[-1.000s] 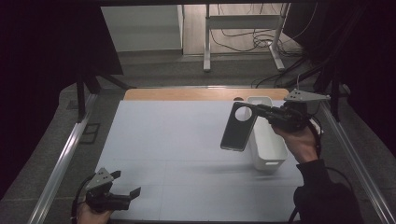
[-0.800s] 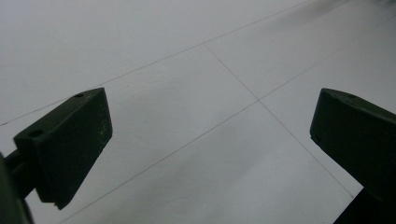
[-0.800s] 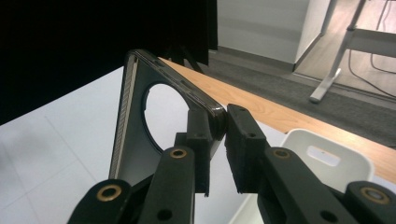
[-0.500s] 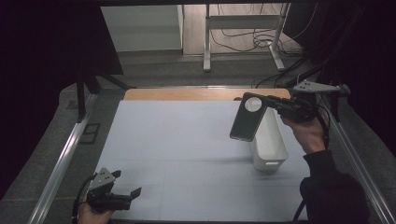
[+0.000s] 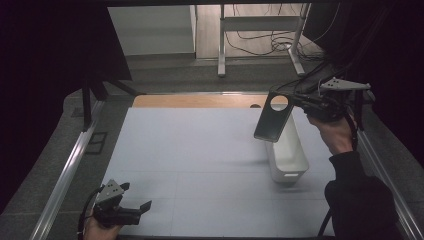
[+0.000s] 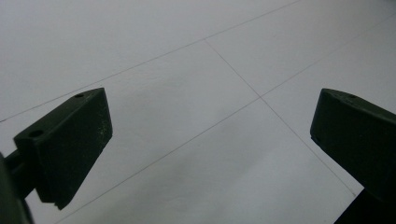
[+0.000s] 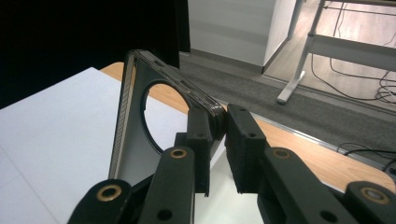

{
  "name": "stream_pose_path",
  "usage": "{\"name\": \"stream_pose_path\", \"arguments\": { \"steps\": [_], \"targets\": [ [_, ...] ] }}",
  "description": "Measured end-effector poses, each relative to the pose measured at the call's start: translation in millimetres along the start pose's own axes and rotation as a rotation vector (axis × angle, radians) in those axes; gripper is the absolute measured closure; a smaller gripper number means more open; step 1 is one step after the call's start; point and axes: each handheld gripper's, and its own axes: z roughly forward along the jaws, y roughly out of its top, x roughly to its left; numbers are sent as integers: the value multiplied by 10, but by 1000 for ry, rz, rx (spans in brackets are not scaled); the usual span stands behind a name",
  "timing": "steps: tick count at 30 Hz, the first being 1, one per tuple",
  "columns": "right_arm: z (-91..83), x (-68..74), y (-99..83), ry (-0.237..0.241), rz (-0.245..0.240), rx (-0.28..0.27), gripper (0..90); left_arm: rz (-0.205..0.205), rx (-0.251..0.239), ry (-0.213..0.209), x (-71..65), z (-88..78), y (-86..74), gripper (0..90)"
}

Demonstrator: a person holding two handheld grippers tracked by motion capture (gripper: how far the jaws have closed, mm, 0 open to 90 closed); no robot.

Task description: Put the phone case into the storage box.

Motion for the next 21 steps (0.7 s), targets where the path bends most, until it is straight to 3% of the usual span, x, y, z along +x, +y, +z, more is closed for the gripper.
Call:
{"name": "stream_pose_path", "arguments": {
  "steps": [21],
  "targets": [
    [78, -399, 13, -74, -24, 11, 796, -15, -1, -6, 16, 1, 2, 0]
  ]
}}
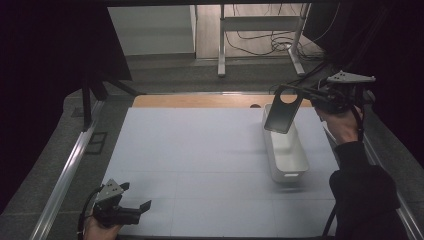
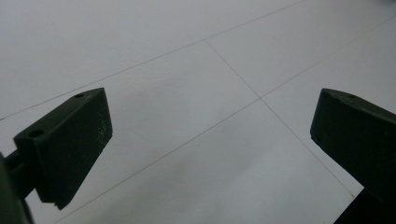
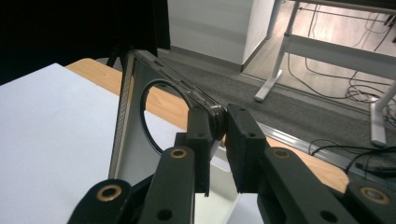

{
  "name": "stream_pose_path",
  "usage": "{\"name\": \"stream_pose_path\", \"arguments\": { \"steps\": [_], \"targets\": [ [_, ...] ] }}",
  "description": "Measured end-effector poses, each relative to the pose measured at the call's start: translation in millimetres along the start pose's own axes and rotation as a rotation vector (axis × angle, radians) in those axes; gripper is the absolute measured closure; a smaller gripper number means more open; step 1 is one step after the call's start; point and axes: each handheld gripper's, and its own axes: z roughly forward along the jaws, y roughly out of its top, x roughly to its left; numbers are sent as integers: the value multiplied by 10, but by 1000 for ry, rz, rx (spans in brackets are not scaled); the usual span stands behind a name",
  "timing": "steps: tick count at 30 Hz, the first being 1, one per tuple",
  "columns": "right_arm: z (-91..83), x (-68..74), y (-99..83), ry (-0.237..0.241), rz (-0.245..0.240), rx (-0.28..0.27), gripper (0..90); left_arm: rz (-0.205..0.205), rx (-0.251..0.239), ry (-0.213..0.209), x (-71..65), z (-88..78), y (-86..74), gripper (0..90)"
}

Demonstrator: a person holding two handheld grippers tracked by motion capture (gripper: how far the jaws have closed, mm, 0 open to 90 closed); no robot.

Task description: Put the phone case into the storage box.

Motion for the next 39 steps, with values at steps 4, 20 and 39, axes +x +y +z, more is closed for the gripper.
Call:
{"name": "stream_pose_path", "arguments": {
  "steps": [4, 20, 39],
  "targets": [
    [19, -76, 11, -13, -4, -7, 796, 2, 1, 1, -5, 5, 1, 0],
    [167, -243, 46, -54, -48, -3, 797, 3, 6, -1, -1, 7, 4, 0],
    [429, -344, 12, -78, -107, 18, 797, 2, 9, -3, 0, 11, 6, 0]
  ]
}}
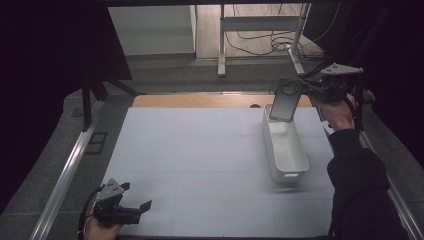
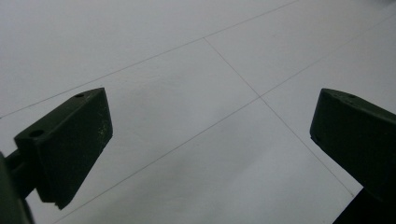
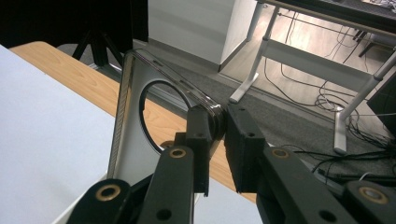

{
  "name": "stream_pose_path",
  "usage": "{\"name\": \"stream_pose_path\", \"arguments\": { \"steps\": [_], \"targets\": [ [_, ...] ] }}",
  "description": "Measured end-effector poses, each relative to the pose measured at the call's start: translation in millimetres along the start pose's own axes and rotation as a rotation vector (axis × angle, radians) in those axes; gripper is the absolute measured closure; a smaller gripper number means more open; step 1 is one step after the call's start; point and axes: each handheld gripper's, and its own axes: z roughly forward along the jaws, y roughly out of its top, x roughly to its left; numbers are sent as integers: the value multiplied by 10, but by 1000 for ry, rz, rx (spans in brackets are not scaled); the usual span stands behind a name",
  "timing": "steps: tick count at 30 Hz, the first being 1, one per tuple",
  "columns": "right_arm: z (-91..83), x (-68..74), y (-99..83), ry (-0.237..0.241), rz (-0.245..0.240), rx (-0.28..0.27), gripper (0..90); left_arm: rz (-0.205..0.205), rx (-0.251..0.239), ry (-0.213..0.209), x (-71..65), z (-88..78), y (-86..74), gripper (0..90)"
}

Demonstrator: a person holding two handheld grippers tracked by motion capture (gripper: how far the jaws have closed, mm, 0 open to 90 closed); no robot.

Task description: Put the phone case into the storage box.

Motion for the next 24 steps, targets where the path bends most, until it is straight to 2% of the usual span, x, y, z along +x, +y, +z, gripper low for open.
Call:
{"name": "stream_pose_path", "arguments": {
  "steps": [24],
  "targets": [
    [353, 6, -139, -6, -55, 26, 797, -2, 1, -1, 3, 1, -1, 1]
  ]
}}
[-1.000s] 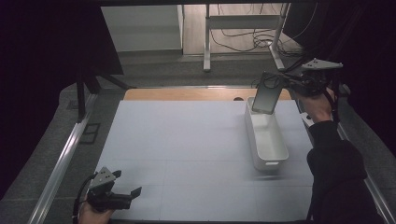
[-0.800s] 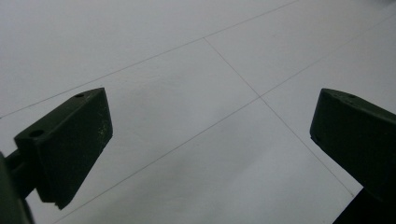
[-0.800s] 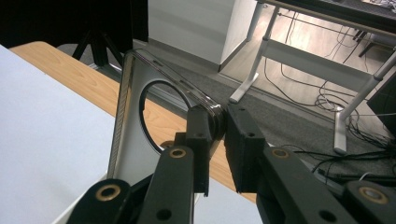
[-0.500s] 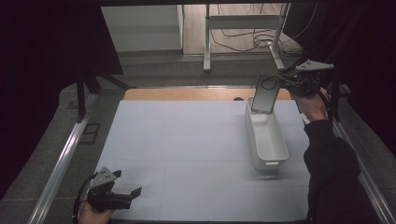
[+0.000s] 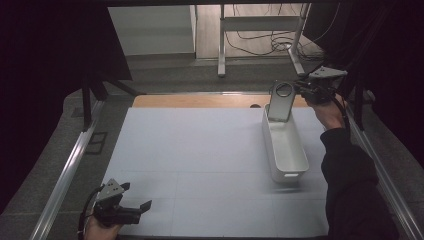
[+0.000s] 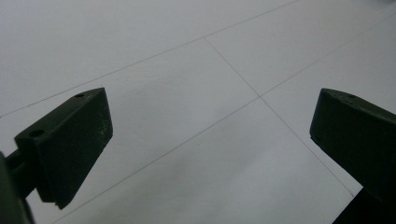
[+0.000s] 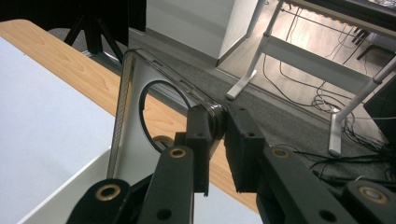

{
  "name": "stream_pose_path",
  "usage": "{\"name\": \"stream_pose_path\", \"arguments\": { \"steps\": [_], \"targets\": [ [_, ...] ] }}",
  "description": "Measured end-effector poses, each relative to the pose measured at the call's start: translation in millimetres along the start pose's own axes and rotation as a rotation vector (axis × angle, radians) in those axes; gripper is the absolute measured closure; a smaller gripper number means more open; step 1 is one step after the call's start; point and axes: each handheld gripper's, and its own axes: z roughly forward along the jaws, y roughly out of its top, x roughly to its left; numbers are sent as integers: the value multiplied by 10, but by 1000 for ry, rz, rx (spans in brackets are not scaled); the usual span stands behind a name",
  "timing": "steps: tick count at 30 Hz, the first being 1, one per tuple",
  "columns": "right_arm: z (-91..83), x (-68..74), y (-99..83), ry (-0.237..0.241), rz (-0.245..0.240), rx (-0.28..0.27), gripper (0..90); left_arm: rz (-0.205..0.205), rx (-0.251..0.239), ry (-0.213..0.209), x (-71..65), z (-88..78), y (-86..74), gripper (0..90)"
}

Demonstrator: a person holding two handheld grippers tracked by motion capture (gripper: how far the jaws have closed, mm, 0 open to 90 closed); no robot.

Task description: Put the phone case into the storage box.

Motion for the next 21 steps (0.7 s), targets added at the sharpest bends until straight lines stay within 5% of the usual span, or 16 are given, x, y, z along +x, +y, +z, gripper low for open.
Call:
{"name": "stream_pose_path", "arguments": {
  "steps": [21],
  "targets": [
    [228, 71, -104, -8, -41, 9, 797, -1, 2, -2, 3, -1, -2, 2]
  ]
}}
